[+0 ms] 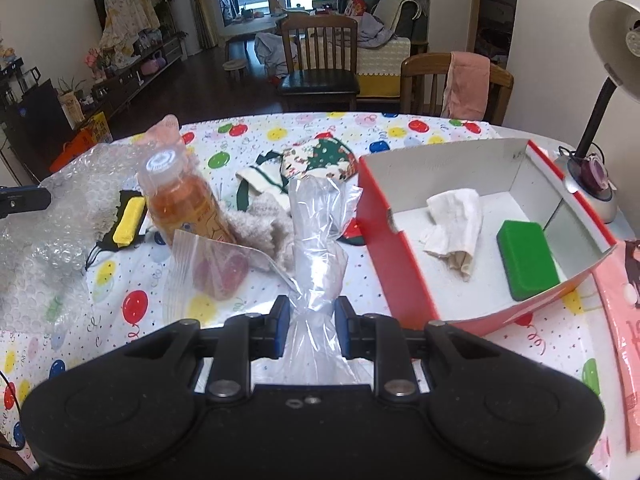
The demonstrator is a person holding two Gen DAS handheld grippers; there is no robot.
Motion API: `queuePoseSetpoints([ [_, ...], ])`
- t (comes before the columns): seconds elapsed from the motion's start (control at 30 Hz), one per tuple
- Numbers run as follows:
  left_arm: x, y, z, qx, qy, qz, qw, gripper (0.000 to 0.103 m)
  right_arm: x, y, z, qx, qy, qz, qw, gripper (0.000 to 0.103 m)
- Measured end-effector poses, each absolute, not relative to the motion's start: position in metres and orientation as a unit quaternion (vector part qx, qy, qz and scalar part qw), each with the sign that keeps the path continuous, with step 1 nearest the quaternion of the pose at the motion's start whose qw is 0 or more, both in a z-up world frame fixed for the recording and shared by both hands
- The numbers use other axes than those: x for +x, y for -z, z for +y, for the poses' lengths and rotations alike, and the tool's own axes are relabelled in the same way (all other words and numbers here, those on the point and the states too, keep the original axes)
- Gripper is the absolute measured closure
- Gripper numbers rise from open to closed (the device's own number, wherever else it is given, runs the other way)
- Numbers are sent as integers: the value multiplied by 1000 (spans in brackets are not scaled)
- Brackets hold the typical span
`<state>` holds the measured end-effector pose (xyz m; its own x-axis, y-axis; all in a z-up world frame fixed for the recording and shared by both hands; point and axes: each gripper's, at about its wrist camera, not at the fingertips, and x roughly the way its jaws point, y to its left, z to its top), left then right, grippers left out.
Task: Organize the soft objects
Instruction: 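Carry the bubble wrap and plastic bag into the red box with both tools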
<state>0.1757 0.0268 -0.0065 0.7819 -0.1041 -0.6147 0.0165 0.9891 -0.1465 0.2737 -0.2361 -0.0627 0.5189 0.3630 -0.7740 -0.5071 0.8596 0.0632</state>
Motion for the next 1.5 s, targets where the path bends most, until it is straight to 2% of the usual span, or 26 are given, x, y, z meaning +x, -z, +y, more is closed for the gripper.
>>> queuePoseSetpoints([
  [0.53, 212, -23, -60, -69, 95, 299, 947, 95, 303, 39, -291, -89, -247, 405, 876, 80],
  [1.1, 324, -23, -162, -42, 148, 332, 931, 95, 375, 38, -354, -82, -224, 406, 882, 80],
  [1.5, 403, -24, -225, -19, 167, 323, 931, 95, 443, 43, -383, -74, -184, 412, 890, 80],
])
